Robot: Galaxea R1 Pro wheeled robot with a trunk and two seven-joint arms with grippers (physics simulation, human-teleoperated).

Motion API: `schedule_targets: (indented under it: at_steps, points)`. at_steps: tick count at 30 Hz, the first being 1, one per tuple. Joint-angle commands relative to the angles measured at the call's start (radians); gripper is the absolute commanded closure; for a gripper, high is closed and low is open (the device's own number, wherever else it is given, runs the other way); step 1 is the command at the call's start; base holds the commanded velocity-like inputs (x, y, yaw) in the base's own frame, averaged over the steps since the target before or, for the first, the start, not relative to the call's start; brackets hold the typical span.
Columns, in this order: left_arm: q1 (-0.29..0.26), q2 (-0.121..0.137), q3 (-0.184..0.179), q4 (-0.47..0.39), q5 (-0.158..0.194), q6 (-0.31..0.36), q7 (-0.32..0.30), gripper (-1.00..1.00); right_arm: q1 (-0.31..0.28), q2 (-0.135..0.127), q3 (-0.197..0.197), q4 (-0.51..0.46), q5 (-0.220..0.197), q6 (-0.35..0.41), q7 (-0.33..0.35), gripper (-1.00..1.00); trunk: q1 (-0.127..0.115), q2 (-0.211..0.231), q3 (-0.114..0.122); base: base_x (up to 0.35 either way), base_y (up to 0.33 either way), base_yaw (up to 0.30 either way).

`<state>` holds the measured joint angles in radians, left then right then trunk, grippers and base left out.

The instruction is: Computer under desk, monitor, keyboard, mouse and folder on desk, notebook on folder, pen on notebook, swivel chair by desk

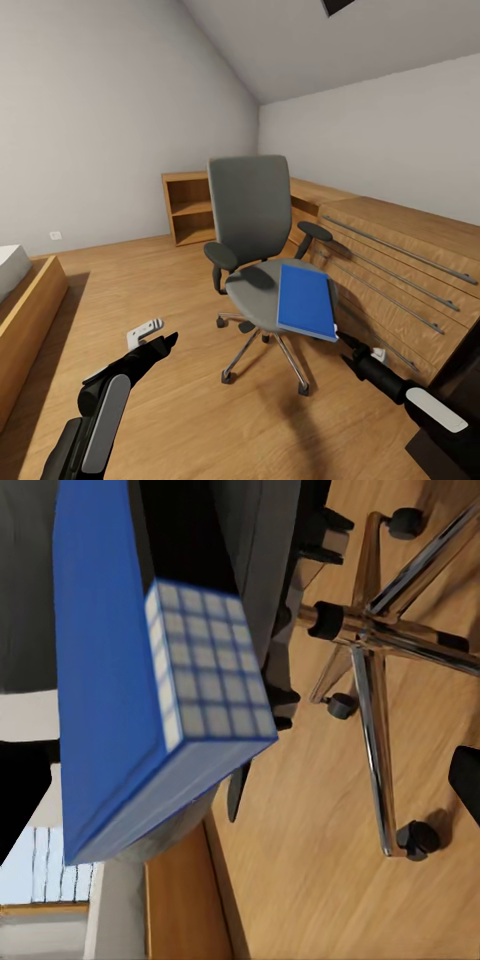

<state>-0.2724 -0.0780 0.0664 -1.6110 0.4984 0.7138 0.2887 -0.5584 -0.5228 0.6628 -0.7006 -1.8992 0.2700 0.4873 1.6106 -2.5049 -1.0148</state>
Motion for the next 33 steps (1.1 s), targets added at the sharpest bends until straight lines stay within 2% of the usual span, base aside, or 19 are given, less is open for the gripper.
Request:
schedule_targets:
  at_steps: [1, 10, 17, 33]
  points:
    - [-0.001, -0.001, 0.001, -0.001, 0.011, 0.004, 0.008, -1.0, -0.002, 0.001, 0.006, 0.001, -0.011, 0.002, 0.004, -1.0, 0.0, 0.0, -0.001, 0.0, 0.0, 0.0]
    - [-0.001, 0.0, 0.001, -0.001, 0.01, 0.003, 0.007, -1.0, -0.002, 0.016, 0.008, 0.004, -0.009, 0.002, 0.006, -1.0, 0.0, 0.0, -0.001, 0.011, 0.006, 0.0]
    - [-0.001, 0.0, 0.001, -0.001, 0.011, 0.003, 0.007, -1.0, -0.002, 0.018, 0.008, 0.004, -0.009, 0.002, 0.005, -1.0, 0.0, 0.0, -0.001, 0.159, 0.09, 0.0]
    - [-0.001, 0.0, 0.001, 0.0, 0.011, 0.003, 0.007, -1.0, -0.002, 0.018, 0.006, 0.004, -0.009, 0.0, 0.005, -1.0, 0.0, 0.0, -0.001, 0.061, 0.049, 0.0]
